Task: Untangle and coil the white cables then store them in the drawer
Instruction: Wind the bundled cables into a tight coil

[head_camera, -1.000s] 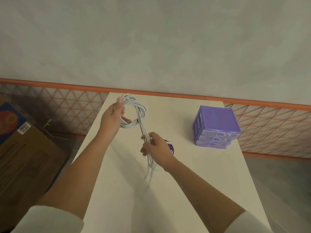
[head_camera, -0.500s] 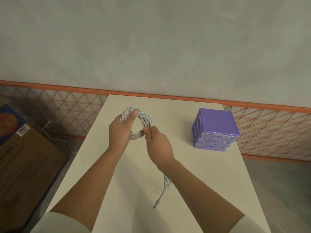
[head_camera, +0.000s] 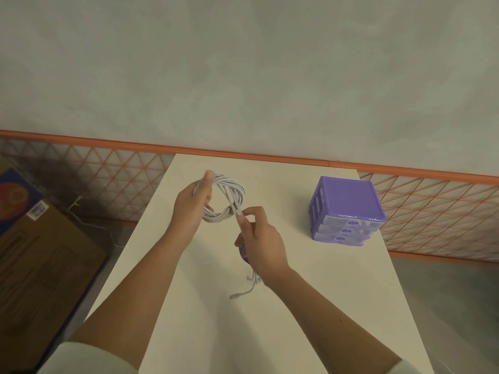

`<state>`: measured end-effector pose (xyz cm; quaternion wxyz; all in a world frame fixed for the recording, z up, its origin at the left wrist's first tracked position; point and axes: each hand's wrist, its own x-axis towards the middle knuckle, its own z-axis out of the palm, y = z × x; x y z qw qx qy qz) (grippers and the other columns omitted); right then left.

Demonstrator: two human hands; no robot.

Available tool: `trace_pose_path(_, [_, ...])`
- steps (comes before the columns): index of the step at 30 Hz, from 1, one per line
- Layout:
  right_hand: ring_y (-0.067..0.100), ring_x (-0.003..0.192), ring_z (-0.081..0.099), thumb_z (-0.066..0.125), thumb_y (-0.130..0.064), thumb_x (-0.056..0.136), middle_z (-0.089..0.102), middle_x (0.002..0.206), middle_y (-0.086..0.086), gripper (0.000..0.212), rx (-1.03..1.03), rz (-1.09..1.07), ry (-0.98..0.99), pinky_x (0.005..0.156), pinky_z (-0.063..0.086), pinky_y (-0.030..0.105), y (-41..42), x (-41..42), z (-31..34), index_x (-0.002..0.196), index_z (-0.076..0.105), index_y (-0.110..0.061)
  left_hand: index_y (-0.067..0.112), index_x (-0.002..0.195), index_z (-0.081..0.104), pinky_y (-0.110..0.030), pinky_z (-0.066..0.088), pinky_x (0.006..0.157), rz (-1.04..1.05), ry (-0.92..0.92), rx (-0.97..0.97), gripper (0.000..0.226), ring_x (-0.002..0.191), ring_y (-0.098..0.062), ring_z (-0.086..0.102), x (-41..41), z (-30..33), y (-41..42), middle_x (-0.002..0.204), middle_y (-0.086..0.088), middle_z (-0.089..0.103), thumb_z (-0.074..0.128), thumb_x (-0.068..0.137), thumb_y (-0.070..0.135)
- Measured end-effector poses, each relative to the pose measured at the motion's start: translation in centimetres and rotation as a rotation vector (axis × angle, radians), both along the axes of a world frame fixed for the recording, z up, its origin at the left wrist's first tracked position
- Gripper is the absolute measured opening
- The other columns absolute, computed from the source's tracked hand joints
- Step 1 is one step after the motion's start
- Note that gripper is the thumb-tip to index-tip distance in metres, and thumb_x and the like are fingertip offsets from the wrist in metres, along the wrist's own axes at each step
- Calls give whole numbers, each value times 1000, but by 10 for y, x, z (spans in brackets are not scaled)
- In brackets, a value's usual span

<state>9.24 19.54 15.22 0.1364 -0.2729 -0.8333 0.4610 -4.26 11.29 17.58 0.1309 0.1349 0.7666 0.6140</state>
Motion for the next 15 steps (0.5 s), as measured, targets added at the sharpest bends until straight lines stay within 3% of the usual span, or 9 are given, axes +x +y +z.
trace_pose_path(2, [20, 61, 66, 35, -38, 103, 71, 73, -3, 12, -116, -48, 42, 58, 53, 32, 3, 3, 1, 103, 43, -29, 16, 68, 59, -33, 44, 69, -56, -169, -6, 62, 57, -17, 48, -5, 1, -2, 60, 1, 49, 38, 89, 71])
trace_pose_path(4, [21, 65, 68, 35, -30, 102, 71, 77, -2, 10, -189, -102, 79, 61, 56, 35, 6, 3, 1, 96, 42, -26, 14, 69, 64, -37, 49, 77, -103, -264, -5, 59, 53, -16, 53, -8, 0, -4, 59, 0, 52, 43, 90, 66])
trace_pose_path(6, [20, 65, 67, 37, -24, 99, 70, 79, -3, 10, -219, -126, 103, 62, 55, 37, 7, 2, 3, 91, 42, -21, 15, 65, 64, -39, 47, 80, -135, -296, -11, 51, 58, -20, 58, -8, -2, -3, 60, -2, 58, 53, 86, 60])
trace_pose_path(9, [18, 60, 56, 41, -21, 94, 61, 73, 2, 8, -202, -151, 109, 55, 46, 37, 6, 2, 5, 88, 42, -17, 15, 55, 55, -36, 43, 79, -55, -304, -52, 48, 64, -24, 62, -4, -6, 2, 51, 0, 56, 51, 85, 53])
trace_pose_path(11, [22, 61, 54, 41, -24, 94, 61, 74, 8, 9, -137, -122, 71, 55, 45, 39, 4, 2, 4, 89, 42, -17, 15, 54, 46, -35, 43, 78, 37, -280, -18, 48, 57, -18, 59, -1, -9, 5, 46, 4, 46, 51, 88, 49])
trace_pose_path(15, [18, 52, 43, 40, -24, 94, 52, 64, -1, 11, 157, -14, -65, 51, 36, 33, 3, 6, -3, 88, 40, -16, 17, 54, 39, -29, 44, 72, 119, -265, 124, 48, 38, -8, 41, 7, -11, 9, 45, 8, 36, 58, 90, 41])
